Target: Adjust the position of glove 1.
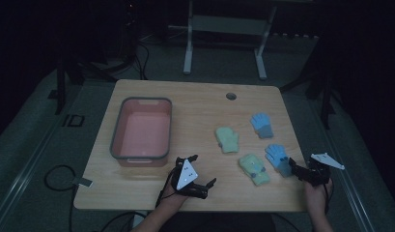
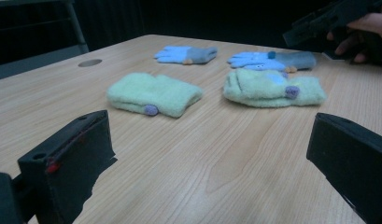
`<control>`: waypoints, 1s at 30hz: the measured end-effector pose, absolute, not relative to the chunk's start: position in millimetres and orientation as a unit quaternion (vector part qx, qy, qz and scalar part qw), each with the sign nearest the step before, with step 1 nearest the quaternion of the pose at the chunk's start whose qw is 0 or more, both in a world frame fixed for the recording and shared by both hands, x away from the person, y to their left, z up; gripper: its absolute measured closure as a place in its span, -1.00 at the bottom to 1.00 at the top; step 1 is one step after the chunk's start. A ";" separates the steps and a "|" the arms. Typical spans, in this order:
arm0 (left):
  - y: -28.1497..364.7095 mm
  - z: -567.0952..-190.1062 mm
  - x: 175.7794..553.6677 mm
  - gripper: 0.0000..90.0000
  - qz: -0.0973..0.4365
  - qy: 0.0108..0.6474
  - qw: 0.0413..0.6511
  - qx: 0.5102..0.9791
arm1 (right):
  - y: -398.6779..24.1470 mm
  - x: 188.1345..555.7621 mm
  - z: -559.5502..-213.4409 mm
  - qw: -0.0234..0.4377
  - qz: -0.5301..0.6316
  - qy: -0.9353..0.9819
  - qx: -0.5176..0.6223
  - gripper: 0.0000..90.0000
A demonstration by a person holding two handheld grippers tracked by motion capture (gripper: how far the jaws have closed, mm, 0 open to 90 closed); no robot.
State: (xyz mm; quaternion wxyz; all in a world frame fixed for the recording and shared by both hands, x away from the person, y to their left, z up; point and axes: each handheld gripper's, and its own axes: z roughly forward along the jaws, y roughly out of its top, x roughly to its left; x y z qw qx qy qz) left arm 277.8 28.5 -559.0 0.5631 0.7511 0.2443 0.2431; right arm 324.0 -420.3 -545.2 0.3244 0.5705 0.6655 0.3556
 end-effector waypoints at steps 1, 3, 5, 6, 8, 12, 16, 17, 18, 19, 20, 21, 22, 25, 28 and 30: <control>28.5 -559.0 277.8 -0.99 0.243 0.244 0.563 0.751 | -420.4 324.3 -543.3 0.321 0.357 0.667 0.570 -0.71; 28.5 -559.0 277.7 -0.99 0.243 0.244 0.563 0.751 | -419.8 322.5 -532.1 0.325 0.368 0.661 0.567 -0.74; 28.9 -559.0 277.8 -0.99 0.243 0.244 0.564 0.751 | -418.7 322.0 -525.1 0.330 0.372 0.660 0.564 -0.74; 28.9 -559.0 277.8 -0.99 0.243 0.245 0.564 0.750 | -418.0 321.8 -521.5 0.334 0.375 0.659 0.560 -0.74; 28.9 -559.0 277.7 -0.99 0.243 0.244 0.564 0.750 | -416.0 321.3 -514.8 0.348 0.376 0.657 0.553 -0.74; 28.9 -559.0 277.8 -0.99 0.243 0.245 0.564 0.751 | -412.2 321.4 -501.5 0.364 0.377 0.656 0.543 -0.66; 29.0 -559.0 277.8 -0.99 0.243 0.245 0.564 0.750 | -408.2 323.0 -486.5 0.358 0.391 0.653 0.541 -0.66; 29.0 -559.0 277.8 -0.99 0.243 0.245 0.564 0.750 | -406.2 323.5 -482.6 0.360 0.390 0.654 0.539 -0.66; 29.0 -559.0 277.8 -0.99 0.243 0.245 0.564 0.750 | -406.2 323.5 -482.6 0.360 0.390 0.654 0.539 -0.66; 29.0 -559.0 277.8 -0.99 0.243 0.245 0.564 0.750 | -404.9 324.0 -479.7 0.361 0.392 0.654 0.537 -0.66; 29.1 -559.0 277.8 -0.99 0.243 0.245 0.564 0.750 | -400.0 326.9 -469.8 0.363 0.398 0.651 0.535 -0.67; 29.1 -559.0 277.8 -0.99 0.243 0.245 0.564 0.750 | -398.6 327.9 -467.0 0.364 0.399 0.650 0.534 -0.70; 29.0 -559.0 277.8 -0.99 0.243 0.245 0.564 0.750 | -396.5 329.2 -463.3 0.362 0.403 0.650 0.532 -0.71; 28.9 -559.0 277.6 -0.99 0.243 0.244 0.564 0.750 | -391.9 333.7 -456.5 0.354 0.406 0.660 0.524 -0.72; 29.4 -559.0 277.9 -0.99 0.242 0.245 0.565 0.750 | -384.0 337.9 -449.0 0.345 0.418 0.667 0.512 -0.75; 29.3 -559.0 277.8 -0.99 0.243 0.245 0.565 0.750 | -379.5 339.7 -446.4 0.340 0.424 0.670 0.506 -0.75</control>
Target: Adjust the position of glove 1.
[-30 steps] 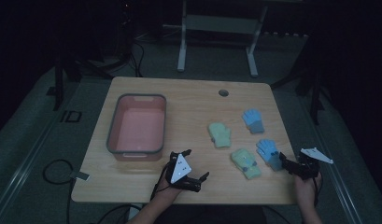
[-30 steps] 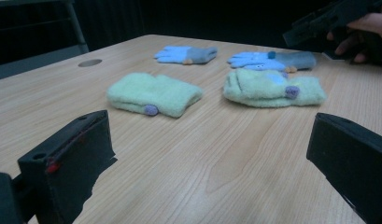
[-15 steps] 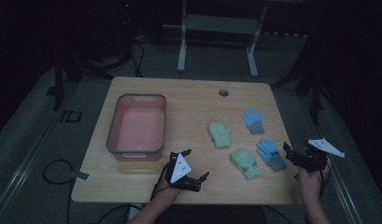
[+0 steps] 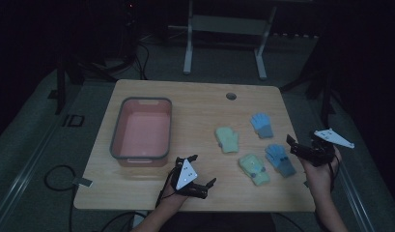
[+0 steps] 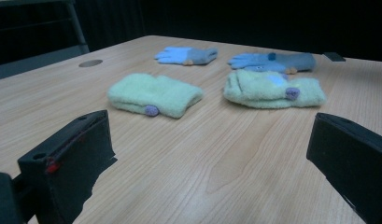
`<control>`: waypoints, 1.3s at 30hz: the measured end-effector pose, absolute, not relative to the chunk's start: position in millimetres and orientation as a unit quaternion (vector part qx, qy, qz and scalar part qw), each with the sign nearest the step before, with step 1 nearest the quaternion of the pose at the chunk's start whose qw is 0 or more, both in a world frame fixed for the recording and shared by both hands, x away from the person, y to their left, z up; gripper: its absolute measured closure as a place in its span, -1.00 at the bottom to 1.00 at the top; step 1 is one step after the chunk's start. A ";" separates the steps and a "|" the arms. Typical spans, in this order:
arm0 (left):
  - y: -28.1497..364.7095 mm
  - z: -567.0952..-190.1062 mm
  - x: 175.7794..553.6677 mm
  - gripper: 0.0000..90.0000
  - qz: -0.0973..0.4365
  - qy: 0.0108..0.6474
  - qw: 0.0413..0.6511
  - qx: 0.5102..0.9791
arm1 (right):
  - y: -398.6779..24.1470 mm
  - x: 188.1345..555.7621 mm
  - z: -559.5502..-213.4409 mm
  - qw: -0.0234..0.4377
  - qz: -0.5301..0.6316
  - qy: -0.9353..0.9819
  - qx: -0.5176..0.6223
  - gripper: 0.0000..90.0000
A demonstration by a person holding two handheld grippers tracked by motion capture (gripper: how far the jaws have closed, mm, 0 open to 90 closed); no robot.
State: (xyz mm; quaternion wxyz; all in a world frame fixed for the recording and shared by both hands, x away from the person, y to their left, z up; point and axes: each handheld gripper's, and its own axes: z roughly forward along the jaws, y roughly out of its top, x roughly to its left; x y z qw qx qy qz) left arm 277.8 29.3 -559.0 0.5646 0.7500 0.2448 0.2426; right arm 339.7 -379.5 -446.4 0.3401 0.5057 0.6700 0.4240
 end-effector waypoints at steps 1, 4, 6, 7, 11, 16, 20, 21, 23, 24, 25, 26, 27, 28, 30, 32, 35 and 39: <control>29.3 -559.0 277.8 -0.99 0.243 0.245 0.565 0.750 | -376.0 341.7 -444.9 0.331 0.423 0.680 0.500 -0.75; 29.1 -559.0 277.7 -0.99 0.243 0.244 0.565 0.750 | -368.7 345.4 -442.8 0.321 0.428 0.689 0.489 -0.71; 29.0 -559.0 277.7 -0.99 0.243 0.244 0.564 0.751 | -365.0 347.6 -441.4 0.313 0.434 0.694 0.482 -0.70; 29.0 -559.0 277.7 -0.99 0.243 0.244 0.564 0.751 | -362.2 348.8 -440.2 0.312 0.437 0.695 0.479 -0.70; 29.2 -559.0 277.8 -0.99 0.242 0.245 0.564 0.750 | -352.2 354.2 -437.7 0.303 0.438 0.708 0.464 -0.69; 29.4 -559.0 278.0 -0.99 0.243 0.245 0.565 0.750 | -338.6 361.3 -436.4 0.295 0.441 0.718 0.450 -0.69; 29.5 -559.0 277.8 -0.99 0.243 0.244 0.565 0.750 | -328.9 365.7 -436.1 0.290 0.443 0.727 0.437 -0.68; 29.4 -559.0 277.7 -0.99 0.242 0.244 0.565 0.750 | -326.7 366.7 -436.1 0.291 0.443 0.727 0.436 -0.68; 29.3 -559.1 277.7 -0.99 0.242 0.244 0.565 0.750 | -319.7 372.2 -436.8 0.282 0.448 0.732 0.428 -0.63; 29.3 -559.1 277.7 -0.99 0.242 0.244 0.565 0.750 | -319.7 372.2 -436.8 0.282 0.448 0.732 0.428 -0.63; 29.4 -559.1 277.7 -0.99 0.241 0.244 0.565 0.750 | -315.1 376.2 -438.2 0.275 0.448 0.738 0.424 -0.61; 29.4 -559.1 277.7 -0.99 0.241 0.245 0.566 0.750 | -312.4 378.0 -439.1 0.274 0.446 0.741 0.421 -0.60; 29.4 -559.1 277.7 -0.99 0.241 0.245 0.566 0.750 | -312.4 378.0 -439.1 0.274 0.446 0.741 0.421 -0.60; 29.4 -559.1 277.7 -0.99 0.241 0.245 0.566 0.750 | -306.9 381.3 -441.4 0.273 0.441 0.747 0.416 -0.58; 29.4 -559.1 277.8 -0.99 0.240 0.245 0.566 0.750 | -304.5 382.9 -442.5 0.272 0.438 0.751 0.412 -0.53; 29.5 -559.1 277.9 -0.99 0.240 0.245 0.566 0.750 | -297.4 388.3 -445.8 0.264 0.433 0.758 0.409 -0.51; 29.4 -559.1 277.8 -0.99 0.240 0.244 0.566 0.750 | -290.0 392.8 -449.0 0.258 0.430 0.766 0.402 -0.48; 29.4 -559.1 277.8 -0.99 0.240 0.244 0.566 0.750 | -280.0 398.7 -454.3 0.249 0.429 0.774 0.393 -0.39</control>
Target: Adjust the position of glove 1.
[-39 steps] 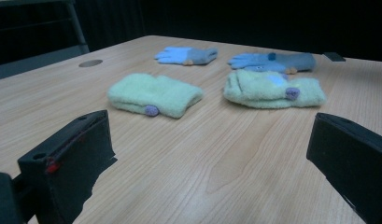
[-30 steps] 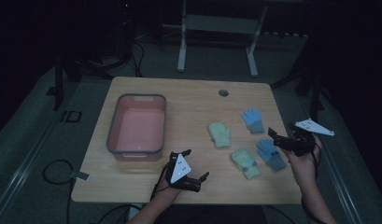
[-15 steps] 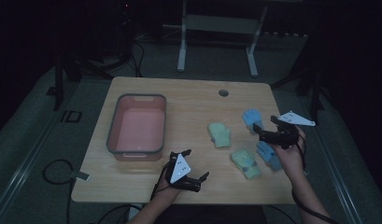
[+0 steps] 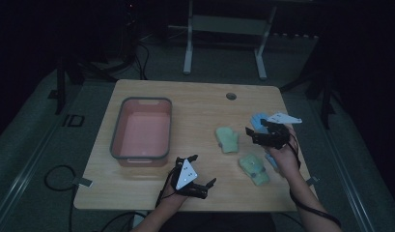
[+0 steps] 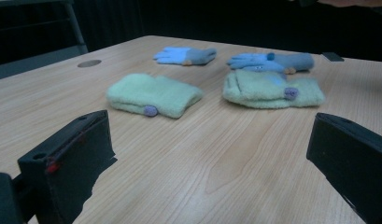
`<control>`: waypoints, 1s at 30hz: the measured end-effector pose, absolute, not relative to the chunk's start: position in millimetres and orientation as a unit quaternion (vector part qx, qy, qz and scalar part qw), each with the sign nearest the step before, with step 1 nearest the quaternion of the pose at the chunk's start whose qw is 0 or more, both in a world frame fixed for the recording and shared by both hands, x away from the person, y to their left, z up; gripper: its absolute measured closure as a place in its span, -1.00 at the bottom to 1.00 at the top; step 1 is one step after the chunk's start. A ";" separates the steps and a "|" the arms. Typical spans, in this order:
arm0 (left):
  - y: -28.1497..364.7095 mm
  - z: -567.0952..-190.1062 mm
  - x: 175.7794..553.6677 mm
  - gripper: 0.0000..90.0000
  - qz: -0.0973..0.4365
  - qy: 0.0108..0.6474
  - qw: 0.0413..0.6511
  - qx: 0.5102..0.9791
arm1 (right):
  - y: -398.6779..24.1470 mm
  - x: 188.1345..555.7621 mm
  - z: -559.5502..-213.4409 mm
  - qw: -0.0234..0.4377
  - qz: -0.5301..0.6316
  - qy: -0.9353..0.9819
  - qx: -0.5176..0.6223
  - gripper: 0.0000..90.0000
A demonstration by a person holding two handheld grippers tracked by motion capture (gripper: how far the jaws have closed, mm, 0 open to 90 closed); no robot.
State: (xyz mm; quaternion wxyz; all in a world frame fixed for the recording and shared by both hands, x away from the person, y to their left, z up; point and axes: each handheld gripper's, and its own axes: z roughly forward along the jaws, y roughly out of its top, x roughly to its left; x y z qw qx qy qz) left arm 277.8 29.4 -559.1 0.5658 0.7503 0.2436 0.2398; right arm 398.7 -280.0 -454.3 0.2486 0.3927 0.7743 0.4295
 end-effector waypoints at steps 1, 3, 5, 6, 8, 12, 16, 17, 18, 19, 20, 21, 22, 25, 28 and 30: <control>29.4 -559.1 277.8 -0.99 0.240 0.244 0.566 0.750 | -277.6 400.4 -455.9 0.242 0.429 0.778 0.389 -0.38; 29.4 -559.1 277.8 -0.99 0.240 0.243 0.566 0.750 | -272.6 403.6 -459.2 0.240 0.427 0.783 0.383 -0.33; 29.4 -559.1 277.7 -0.99 0.240 0.243 0.566 0.750 | -267.7 406.7 -462.2 0.237 0.424 0.789 0.378 -0.30; 29.3 -559.1 277.7 -0.99 0.240 0.243 0.566 0.750 | -265.5 408.4 -463.8 0.232 0.424 0.792 0.374 -0.30; 29.4 -559.1 277.8 -0.99 0.240 0.243 0.567 0.750 | -260.8 412.0 -467.0 0.229 0.420 0.796 0.372 -0.27; 29.4 -559.1 277.7 -0.99 0.239 0.243 0.567 0.750 | -254.1 417.0 -471.4 0.221 0.418 0.802 0.366 -0.20; 29.4 -559.1 277.7 -0.99 0.239 0.242 0.567 0.750 | -245.6 423.0 -477.2 0.211 0.411 0.811 0.358 -0.16; 29.4 -559.1 277.7 -0.99 0.239 0.242 0.567 0.750 | -240.8 426.7 -480.5 0.209 0.406 0.818 0.351 -0.14; 29.5 -559.1 277.7 -0.99 0.239 0.242 0.567 0.750 | -238.9 428.3 -481.7 0.205 0.404 0.819 0.352 -0.12; 29.4 -559.1 277.7 -0.99 0.239 0.242 0.567 0.750 | -237.2 429.9 -482.6 0.203 0.402 0.821 0.351 -0.08; 29.4 -559.1 277.6 -0.99 0.239 0.242 0.567 0.750 | -235.5 431.7 -483.5 0.199 0.402 0.823 0.349 -0.06; 29.4 -559.1 277.6 -0.99 0.239 0.242 0.567 0.750 | -235.5 431.7 -483.5 0.199 0.402 0.823 0.349 -0.06; 29.3 -559.1 277.6 -0.99 0.240 0.242 0.567 0.750 | -233.9 433.6 -484.3 0.199 0.401 0.824 0.348 -0.02; 29.2 -559.2 277.3 -0.99 0.237 0.241 0.569 0.750 | -229.4 441.1 -487.4 0.183 0.401 0.828 0.347 0.08; 29.1 -559.2 277.3 -0.99 0.237 0.241 0.568 0.750 | -226.5 444.1 -490.7 0.184 0.394 0.833 0.344 0.09; 29.2 -559.1 277.4 -0.99 0.238 0.241 0.568 0.751 | -224.3 448.1 -495.1 0.174 0.387 0.838 0.343 0.19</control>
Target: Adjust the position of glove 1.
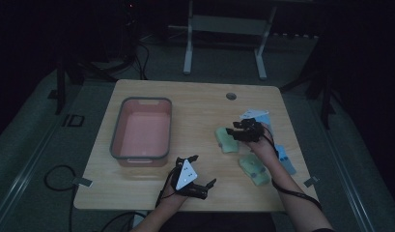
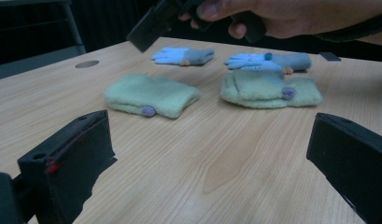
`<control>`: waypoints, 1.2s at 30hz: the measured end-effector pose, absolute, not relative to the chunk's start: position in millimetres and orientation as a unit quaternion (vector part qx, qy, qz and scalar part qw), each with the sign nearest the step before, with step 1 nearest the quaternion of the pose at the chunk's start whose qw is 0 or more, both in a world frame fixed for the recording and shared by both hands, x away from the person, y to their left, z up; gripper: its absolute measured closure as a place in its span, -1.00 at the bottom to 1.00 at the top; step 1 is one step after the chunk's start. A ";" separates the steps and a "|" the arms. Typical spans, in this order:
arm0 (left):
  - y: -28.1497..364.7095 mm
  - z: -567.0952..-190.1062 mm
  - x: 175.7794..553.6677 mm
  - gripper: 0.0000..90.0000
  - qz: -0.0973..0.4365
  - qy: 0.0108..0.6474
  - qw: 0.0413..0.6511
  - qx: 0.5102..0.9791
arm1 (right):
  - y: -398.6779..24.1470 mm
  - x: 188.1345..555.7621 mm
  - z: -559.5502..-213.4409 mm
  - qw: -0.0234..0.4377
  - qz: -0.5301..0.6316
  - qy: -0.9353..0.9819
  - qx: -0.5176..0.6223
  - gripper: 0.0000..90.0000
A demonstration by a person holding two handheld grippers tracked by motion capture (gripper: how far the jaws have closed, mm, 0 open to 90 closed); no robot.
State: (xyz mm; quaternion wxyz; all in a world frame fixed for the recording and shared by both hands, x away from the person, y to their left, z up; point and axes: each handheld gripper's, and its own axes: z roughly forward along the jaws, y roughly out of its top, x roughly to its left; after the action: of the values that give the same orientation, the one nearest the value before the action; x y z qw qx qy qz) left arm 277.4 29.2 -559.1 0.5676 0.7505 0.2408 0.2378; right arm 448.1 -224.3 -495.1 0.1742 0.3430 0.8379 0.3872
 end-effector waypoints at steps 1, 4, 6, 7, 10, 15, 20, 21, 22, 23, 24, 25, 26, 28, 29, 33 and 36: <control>29.3 -559.1 277.4 -0.99 0.238 0.241 0.567 0.751 | -222.6 451.9 -500.3 0.165 0.379 0.843 0.344 0.27; 29.2 -559.1 277.3 -0.99 0.238 0.241 0.568 0.751 | -220.7 454.4 -505.6 0.161 0.370 0.848 0.342 0.29; 29.2 -559.1 277.2 -0.99 0.238 0.240 0.567 0.751 | -218.9 457.1 -511.5 0.155 0.359 0.856 0.339 0.36; 29.2 -559.1 277.2 -0.99 0.238 0.240 0.568 0.751 | -218.3 458.3 -514.2 0.152 0.354 0.859 0.336 0.39; 29.3 -559.1 277.2 -0.99 0.238 0.240 0.568 0.751 | -217.7 460.6 -519.5 0.141 0.350 0.863 0.337 0.41; 29.0 -559.2 277.0 -0.99 0.238 0.240 0.567 0.751 | -215.6 463.5 -534.9 0.136 0.323 0.878 0.327 0.42; 28.8 -559.2 276.8 -0.99 0.239 0.240 0.567 0.751 | -212.5 461.1 -538.3 0.144 0.317 0.882 0.319 0.58; 28.8 -559.2 276.8 -0.99 0.239 0.240 0.567 0.751 | -212.5 461.1 -538.3 0.144 0.317 0.882 0.319 0.58; 28.8 -559.2 276.8 -0.99 0.239 0.240 0.567 0.751 | -212.2 461.1 -538.4 0.145 0.316 0.882 0.318 0.58; 28.8 -559.1 276.9 -0.99 0.239 0.240 0.566 0.752 | -211.5 461.7 -538.2 0.138 0.314 0.882 0.322 0.73; 28.8 -559.1 276.9 -0.99 0.239 0.240 0.566 0.752 | -211.1 461.7 -538.1 0.137 0.314 0.882 0.323 0.78; 28.9 -559.1 276.9 -0.99 0.239 0.240 0.566 0.752 | -211.1 461.7 -538.1 0.137 0.314 0.882 0.323 0.78; 28.9 -559.1 277.0 -0.99 0.239 0.241 0.566 0.751 | -210.1 461.4 -538.1 0.134 0.315 0.882 0.324 0.84; 28.9 -559.1 277.0 -0.99 0.239 0.241 0.566 0.751 | -209.6 460.7 -537.6 0.134 0.314 0.881 0.329 0.88; 28.9 -559.1 277.0 -0.99 0.239 0.241 0.566 0.751 | -209.6 460.6 -537.5 0.134 0.314 0.880 0.330 0.90; 28.9 -559.1 277.0 -0.99 0.239 0.241 0.566 0.751 | -210.1 460.2 -534.1 0.132 0.318 0.870 0.353 0.93; 28.9 -559.1 277.0 -0.99 0.239 0.241 0.566 0.751 | -208.0 455.0 -523.1 0.138 0.326 0.857 0.373 0.94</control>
State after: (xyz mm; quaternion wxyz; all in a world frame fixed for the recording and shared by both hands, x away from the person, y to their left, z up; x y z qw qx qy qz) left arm 277.0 28.9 -559.1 0.5662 0.7512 0.2410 0.2389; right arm 455.0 -208.0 -523.1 0.1381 0.3734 0.8573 0.3264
